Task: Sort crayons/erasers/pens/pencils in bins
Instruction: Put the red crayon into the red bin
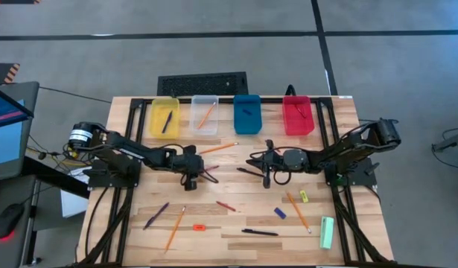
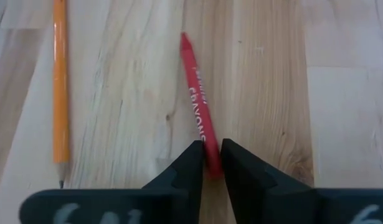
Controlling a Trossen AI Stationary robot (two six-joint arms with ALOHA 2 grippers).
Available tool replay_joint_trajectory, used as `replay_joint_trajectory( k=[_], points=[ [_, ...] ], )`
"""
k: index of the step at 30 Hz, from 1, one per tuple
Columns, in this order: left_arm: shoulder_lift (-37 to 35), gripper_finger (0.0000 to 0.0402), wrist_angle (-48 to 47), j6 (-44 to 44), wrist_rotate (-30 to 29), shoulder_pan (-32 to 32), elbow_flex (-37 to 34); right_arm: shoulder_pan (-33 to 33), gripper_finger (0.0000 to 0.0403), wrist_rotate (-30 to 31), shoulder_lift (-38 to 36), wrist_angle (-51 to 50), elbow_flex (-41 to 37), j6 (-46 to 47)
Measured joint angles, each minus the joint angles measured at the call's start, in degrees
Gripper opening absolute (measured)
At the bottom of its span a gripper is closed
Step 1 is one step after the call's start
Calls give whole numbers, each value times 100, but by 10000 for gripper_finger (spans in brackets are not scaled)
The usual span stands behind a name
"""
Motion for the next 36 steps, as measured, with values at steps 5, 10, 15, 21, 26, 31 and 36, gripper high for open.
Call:
replay_joint_trajectory(
  k=[5, 10, 15, 21, 26, 31, 36],
  points=[
    [-31, 25, -31, 26, 30, 0, -1, 0, 3, 0, 0, -26, 0, 86],
    [-142, 18, -89, 24, 31, 2, -9, 0, 3, 0, 0, -57, 0, 89],
    [-415, 21, -272, -53, 80, 46, -44, 0, 3, 0, 0, -72, 0, 92],
    [-595, 17, -295, -335, 70, 52, -95, 0, 5, 0, 0, -99, 0, 100],
    [-597, 16, 336, -594, 76, 52, -318, -46, 7, 5, 84, -139, 2, 321],
    [-599, 17, 869, -897, 130, 70, -445, -290, 12, 270, 547, -63, 76, 1249],
    [-603, 17, 1413, -1068, 13, 72, -447, -385, 52, 269, 1135, -39, 500, 2014]
  ],
)
